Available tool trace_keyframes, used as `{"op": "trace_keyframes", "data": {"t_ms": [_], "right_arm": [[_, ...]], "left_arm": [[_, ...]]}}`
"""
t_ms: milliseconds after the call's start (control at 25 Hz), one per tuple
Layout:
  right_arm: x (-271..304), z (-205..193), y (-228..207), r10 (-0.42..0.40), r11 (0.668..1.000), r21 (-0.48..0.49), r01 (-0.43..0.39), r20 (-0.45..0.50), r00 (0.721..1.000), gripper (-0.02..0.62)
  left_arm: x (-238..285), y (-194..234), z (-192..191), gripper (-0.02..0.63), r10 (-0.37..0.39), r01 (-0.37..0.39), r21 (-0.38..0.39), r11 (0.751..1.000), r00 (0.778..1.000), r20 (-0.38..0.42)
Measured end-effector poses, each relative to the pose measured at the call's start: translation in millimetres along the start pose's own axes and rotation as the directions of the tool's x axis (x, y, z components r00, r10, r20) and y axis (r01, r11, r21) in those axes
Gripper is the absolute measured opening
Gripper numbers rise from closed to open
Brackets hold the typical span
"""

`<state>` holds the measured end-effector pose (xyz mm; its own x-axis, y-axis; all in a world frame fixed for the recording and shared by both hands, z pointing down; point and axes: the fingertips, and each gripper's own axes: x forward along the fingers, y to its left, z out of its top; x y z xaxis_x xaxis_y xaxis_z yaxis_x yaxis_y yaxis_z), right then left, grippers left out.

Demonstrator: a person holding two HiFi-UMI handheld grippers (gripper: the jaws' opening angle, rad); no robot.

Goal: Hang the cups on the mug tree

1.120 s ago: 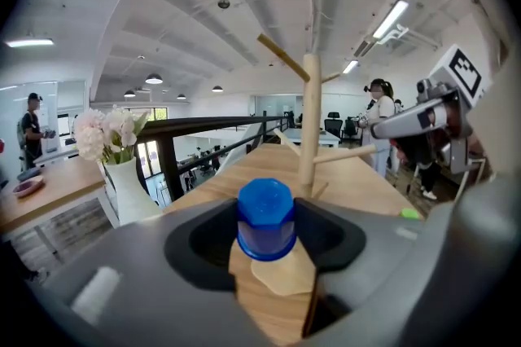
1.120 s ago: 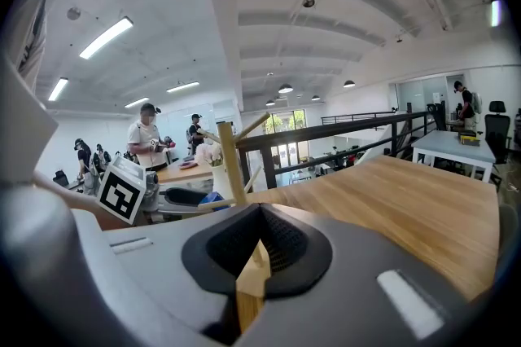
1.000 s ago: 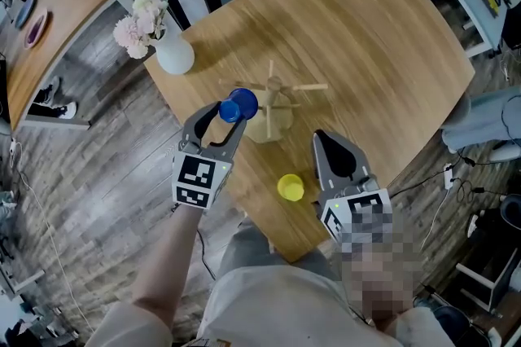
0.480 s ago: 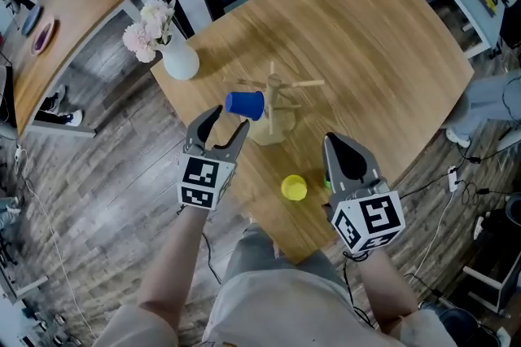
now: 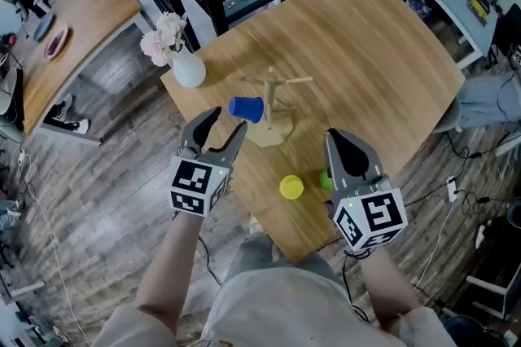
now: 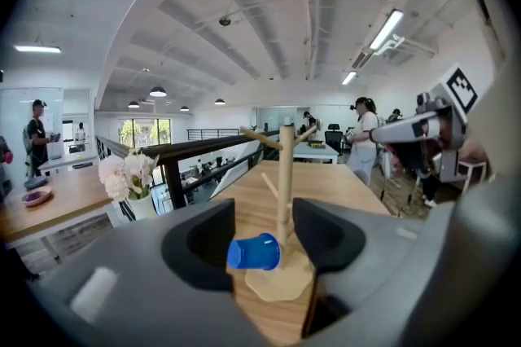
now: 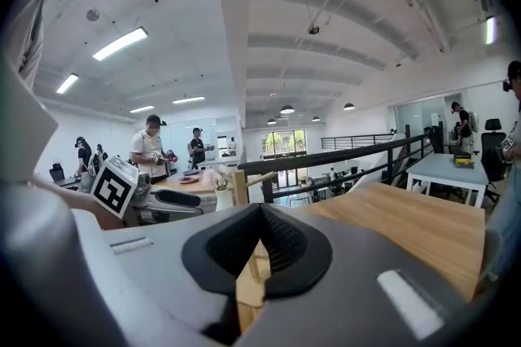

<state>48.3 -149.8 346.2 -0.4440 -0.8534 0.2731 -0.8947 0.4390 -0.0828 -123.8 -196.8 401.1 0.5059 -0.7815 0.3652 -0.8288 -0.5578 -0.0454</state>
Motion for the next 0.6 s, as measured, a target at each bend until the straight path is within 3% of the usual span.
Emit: {"op": "trace_keyframes", "data": {"t_ms": [80,360,600], "right_arm": [[-10,8,2,0.002,1.000,-0.009,-0.001,0.017,1.000,-0.002],[-48,37,9,0.003,1.000,-0.022,-0.002,0.078,0.997,-0.002],[-78,56,23,0.018,0.999,-0.043,-0.013,0.113,0.993,-0.003]], "left_arm": [[-12,-5,17,0.187,0.005,-0.006,0.011,1.000,1.000,0.029],[-64,-27,78,0.184,0.011,-0.017,0.037,0.999,0.988,0.157],[-108,-51,110,0.152,-0.017,-0.002,0.082,0.997,0.973,0.229]]}}
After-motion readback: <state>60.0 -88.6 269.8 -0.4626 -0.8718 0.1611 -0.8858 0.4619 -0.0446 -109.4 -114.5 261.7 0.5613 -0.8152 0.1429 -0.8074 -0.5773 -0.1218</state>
